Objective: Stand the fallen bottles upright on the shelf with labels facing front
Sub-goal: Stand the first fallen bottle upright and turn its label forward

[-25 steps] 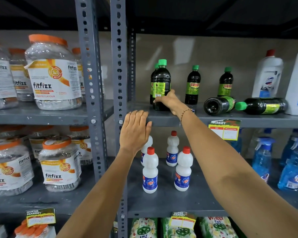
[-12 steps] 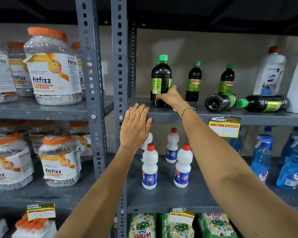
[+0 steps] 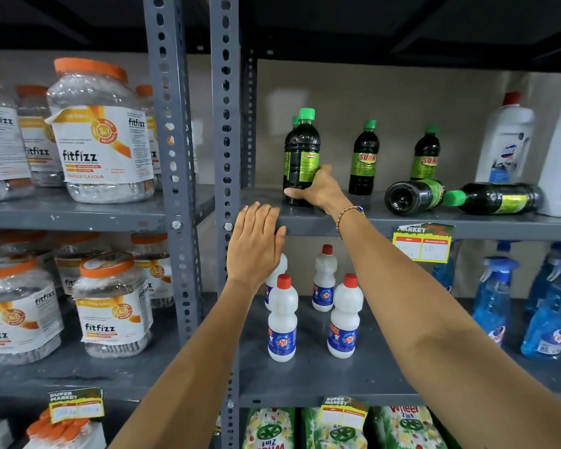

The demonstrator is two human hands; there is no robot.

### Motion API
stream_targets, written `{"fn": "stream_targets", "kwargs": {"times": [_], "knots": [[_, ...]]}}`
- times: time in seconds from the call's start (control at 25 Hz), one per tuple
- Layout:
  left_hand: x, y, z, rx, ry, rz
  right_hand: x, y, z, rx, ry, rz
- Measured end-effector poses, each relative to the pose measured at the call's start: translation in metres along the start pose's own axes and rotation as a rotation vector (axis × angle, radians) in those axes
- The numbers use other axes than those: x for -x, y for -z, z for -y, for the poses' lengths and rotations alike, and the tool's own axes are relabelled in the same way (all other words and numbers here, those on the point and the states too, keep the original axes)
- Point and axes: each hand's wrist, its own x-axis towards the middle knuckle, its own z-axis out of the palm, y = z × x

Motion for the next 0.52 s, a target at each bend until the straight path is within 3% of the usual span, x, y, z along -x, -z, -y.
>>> {"fn": "stream_targets", "kwargs": {"times": [0.52], "knots": [[0.000,-0.001,0.002,0.011,-0.009,0.001,-0.028,-0.008,-0.015,-0.062,-0.038,0.102]]}}
